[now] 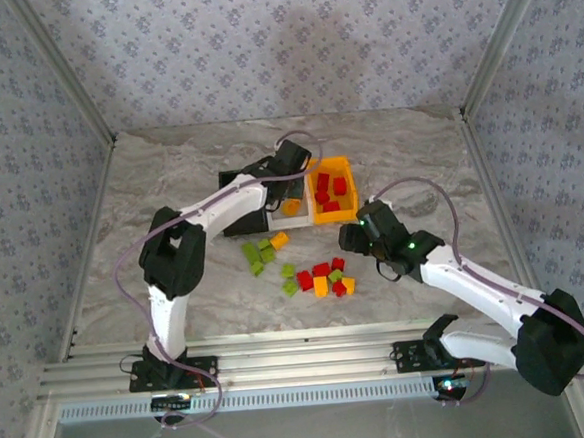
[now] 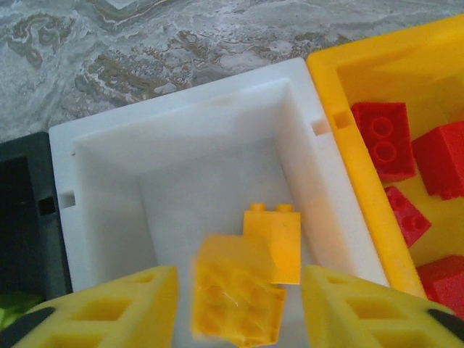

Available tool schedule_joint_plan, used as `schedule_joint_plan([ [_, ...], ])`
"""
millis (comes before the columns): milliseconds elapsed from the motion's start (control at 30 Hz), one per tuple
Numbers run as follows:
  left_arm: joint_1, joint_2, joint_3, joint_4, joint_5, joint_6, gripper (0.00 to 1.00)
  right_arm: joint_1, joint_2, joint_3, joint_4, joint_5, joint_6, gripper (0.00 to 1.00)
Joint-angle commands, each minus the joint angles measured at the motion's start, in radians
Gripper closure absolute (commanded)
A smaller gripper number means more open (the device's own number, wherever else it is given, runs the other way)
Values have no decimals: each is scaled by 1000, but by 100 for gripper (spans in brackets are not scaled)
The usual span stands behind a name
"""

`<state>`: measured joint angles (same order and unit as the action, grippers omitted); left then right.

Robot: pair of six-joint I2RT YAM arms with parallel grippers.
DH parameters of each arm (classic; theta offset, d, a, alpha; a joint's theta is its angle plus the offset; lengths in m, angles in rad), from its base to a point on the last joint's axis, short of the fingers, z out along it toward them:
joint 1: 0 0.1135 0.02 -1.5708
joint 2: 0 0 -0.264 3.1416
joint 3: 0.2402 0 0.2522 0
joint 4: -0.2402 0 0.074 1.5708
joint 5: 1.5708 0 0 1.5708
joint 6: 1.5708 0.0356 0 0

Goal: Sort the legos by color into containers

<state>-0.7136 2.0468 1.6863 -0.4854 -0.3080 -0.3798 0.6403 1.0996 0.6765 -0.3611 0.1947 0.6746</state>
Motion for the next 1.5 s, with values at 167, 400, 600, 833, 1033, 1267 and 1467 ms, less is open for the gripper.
schedule_joint_plan([
  [167,-7,-156,-47,1,53,-31,19,51,-5,-60,-6,-37,72,24],
  [400,-93,-488,-373,131,140,-97,1,122,43,-97,14,-52,93,25],
  [600,-184,-731,-627,127,103,-159,1,180,47,-133,-15,-47,108,26],
  [833,-194,-926,-810,108,93,-225,0,195,63,-170,-79,17,183,33],
  [1033,-194,-966,-840,79,73,-234,1,179,61,-161,-220,81,239,41],
  [1267,-194,-1012,-876,76,62,-240,0,157,-70,-169,-191,121,219,37],
  [1467,-194,-1032,-891,70,50,-239,0,167,34,-147,-94,45,170,28],
])
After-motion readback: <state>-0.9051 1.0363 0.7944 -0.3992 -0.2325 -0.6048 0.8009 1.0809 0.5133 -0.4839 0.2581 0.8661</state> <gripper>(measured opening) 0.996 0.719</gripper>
